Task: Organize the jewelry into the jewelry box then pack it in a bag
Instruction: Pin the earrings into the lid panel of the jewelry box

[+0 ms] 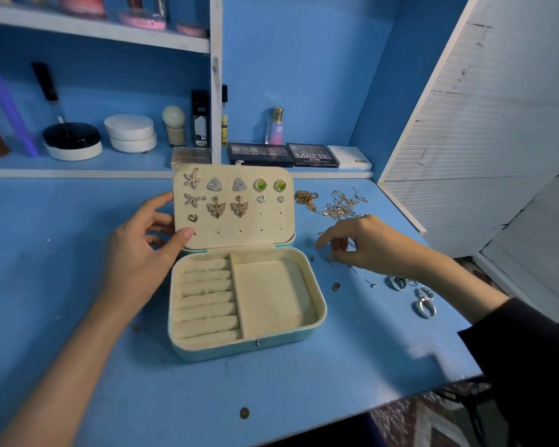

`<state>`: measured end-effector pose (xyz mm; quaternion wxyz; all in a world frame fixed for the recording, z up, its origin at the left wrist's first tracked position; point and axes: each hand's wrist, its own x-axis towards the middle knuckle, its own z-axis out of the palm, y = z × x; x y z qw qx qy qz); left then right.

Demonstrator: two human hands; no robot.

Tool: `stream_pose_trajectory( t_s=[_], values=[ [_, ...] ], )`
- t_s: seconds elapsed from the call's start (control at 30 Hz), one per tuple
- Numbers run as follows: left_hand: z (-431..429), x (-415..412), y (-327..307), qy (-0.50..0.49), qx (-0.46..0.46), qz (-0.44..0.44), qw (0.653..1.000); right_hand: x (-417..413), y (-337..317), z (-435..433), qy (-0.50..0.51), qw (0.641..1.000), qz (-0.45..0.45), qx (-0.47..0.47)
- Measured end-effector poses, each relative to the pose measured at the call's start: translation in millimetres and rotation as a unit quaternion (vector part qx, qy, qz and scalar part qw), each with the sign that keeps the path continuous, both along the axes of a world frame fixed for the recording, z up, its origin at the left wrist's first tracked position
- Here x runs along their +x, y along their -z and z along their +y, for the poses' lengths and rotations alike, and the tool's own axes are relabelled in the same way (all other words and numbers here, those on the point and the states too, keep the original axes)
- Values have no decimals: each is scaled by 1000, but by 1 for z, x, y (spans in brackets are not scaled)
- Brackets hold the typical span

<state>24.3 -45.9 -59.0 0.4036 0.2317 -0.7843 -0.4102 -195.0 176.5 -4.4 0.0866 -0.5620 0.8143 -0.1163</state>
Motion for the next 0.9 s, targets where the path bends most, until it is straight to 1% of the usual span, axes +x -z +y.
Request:
stream_pose_trajectory(
  t_s=[0.2,0.37,0.43,0.57,0.67,0.73,0.9],
  values=[
    [0,-2,2,-5,20,6,1000,5,8,-12,-28,1000,6,-2],
    [4,-2,0,1,23,9,1000,6,11,-14,-22,1000,2,-21],
    [4,-2,-1,-1,25,11,1000,8,7,-15,-8,998,-13,-63],
    [6,-2,-2,-6,29,15,999,28,-7,-26,18,980,-87,-175],
    [6,-2,-2,-5,29,17,999,54,-8,-43,2,970,-126,-208],
    [6,-2,-1,-6,27,18,999,69,-2,-58,1,966,-135,-221],
    [6,-4,-1,-12,19,25,999,94,11,-92,48,955,-136,-258]
  ],
)
